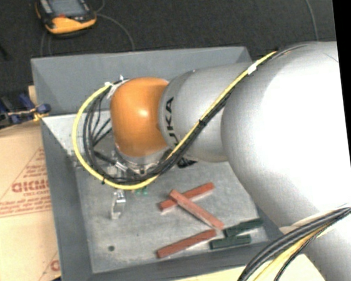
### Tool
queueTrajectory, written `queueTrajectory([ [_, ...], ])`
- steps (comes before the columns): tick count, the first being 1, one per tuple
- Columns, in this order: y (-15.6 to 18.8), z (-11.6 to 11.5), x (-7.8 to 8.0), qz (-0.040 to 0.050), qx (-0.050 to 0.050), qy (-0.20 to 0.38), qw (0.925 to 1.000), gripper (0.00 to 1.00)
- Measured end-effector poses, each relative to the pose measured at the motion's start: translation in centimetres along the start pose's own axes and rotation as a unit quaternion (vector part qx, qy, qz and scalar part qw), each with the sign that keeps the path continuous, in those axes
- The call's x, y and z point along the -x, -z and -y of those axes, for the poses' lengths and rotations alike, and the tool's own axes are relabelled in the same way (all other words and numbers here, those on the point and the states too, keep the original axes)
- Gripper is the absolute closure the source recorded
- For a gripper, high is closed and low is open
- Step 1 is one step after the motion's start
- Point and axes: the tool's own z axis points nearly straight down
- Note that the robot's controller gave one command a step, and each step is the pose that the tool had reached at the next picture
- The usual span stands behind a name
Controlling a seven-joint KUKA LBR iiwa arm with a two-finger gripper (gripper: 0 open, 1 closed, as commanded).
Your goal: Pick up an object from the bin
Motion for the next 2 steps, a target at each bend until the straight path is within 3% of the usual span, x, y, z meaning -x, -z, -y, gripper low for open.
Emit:
queueTrajectory([
  [1, -0.7, 1.2, 1.3, 0.0007, 0.001, -0.106, 0.9944, 0.0],
  [2, -1.2, 3.6, 2.0, 0.0009, -0.001, -0.025, 0.9997, 0.0],
])
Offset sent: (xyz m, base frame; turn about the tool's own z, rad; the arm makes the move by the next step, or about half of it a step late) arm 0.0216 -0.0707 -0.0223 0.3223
